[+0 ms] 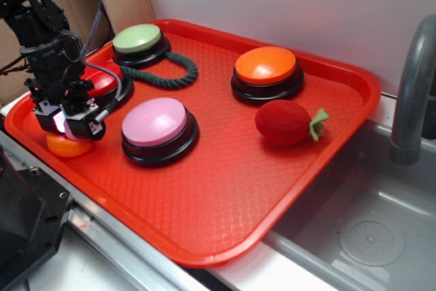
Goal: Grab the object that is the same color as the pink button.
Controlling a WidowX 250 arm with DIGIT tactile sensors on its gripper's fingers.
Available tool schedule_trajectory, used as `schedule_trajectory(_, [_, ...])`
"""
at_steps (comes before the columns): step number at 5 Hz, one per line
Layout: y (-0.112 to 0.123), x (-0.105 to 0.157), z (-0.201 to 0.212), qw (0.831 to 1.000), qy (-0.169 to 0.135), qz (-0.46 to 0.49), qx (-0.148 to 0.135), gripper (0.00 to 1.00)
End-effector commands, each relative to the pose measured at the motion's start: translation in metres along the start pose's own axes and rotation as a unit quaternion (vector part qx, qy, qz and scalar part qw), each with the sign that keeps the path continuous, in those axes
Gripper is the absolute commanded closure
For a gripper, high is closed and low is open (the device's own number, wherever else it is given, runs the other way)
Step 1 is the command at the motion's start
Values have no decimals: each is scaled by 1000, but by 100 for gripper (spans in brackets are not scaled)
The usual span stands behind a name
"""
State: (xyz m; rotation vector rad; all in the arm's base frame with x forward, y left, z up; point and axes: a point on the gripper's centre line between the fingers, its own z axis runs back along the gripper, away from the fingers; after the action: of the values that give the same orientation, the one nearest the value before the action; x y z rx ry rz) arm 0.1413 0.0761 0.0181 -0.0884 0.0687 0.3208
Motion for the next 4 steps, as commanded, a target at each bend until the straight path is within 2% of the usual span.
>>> schedule_trajectory(1, [-13,17,50,999,-45,3,4,100])
schedule_trajectory(2, [-32,28,79,998,-61,-21,-3,100])
schedule_trajectory(3, [-55,42,106,997,-65,-50,-5,100])
schedule_trajectory(4, [-77,56,128,994,-79,-75,5,100])
